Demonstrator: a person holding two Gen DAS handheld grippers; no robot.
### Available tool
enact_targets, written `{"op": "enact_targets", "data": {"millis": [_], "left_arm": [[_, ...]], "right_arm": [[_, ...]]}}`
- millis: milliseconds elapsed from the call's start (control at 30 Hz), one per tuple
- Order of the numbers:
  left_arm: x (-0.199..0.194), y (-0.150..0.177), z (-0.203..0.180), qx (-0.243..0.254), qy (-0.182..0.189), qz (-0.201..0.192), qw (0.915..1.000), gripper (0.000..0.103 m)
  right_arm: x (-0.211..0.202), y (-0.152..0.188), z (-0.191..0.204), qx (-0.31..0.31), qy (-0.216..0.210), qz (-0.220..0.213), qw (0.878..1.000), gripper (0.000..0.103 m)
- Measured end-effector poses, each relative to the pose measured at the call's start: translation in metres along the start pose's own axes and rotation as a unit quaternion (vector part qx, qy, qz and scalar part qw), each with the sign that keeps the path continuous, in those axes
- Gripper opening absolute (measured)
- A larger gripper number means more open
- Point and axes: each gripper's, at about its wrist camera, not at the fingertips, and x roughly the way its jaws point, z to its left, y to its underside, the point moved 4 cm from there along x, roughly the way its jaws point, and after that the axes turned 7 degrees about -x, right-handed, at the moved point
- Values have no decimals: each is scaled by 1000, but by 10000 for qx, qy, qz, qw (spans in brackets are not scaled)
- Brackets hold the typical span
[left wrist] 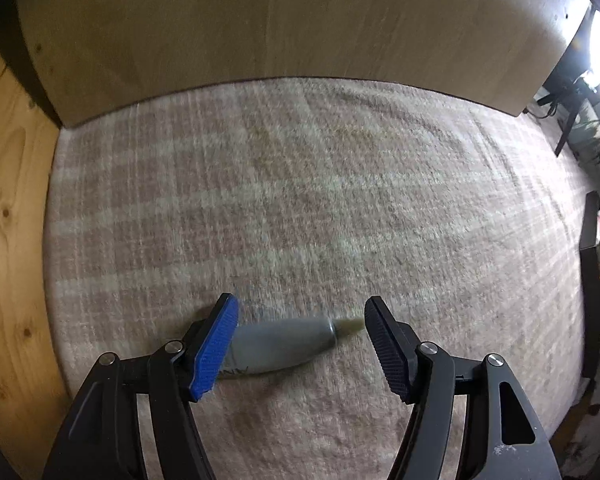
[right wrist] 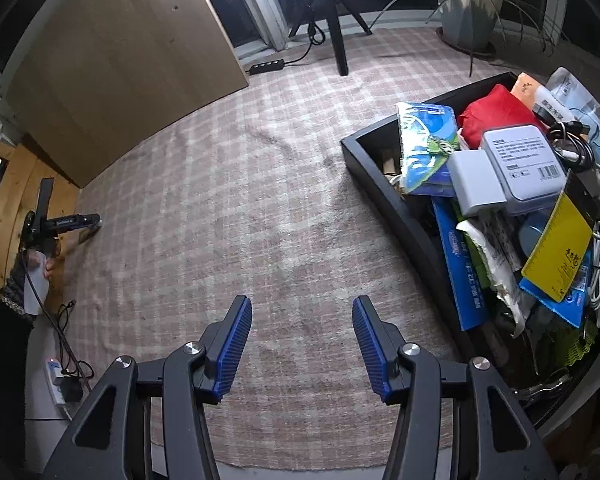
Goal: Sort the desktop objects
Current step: 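Close the left tool on the grey tube and lift it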
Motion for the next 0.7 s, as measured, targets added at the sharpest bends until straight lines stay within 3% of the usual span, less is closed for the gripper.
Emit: {"op": "enact_targets", "data": {"millis": [167, 267, 333, 467, 700], "left_arm": [[-6, 14, 10, -58, 249, 105, 9996, 69], [-9, 20, 17, -11, -95, 113, 9999, 69], [-14, 23, 29, -315, -341, 75, 9989, 69], [-28, 34, 50, -1144, -452, 32, 9924, 71], [-40, 50, 39, -1430, -710, -43, 9872, 71]], "right_arm": [[5, -2, 11, -139, -48, 38, 9999, 49], [10, -2, 16, -160, -132, 96, 9997, 49], [13, -2, 19, -185, -175, 135, 9996, 49], [15, -1, 24, -242, -253, 122, 9993, 49], [19, -2, 22, -195, -357, 150, 9991, 49]]}}
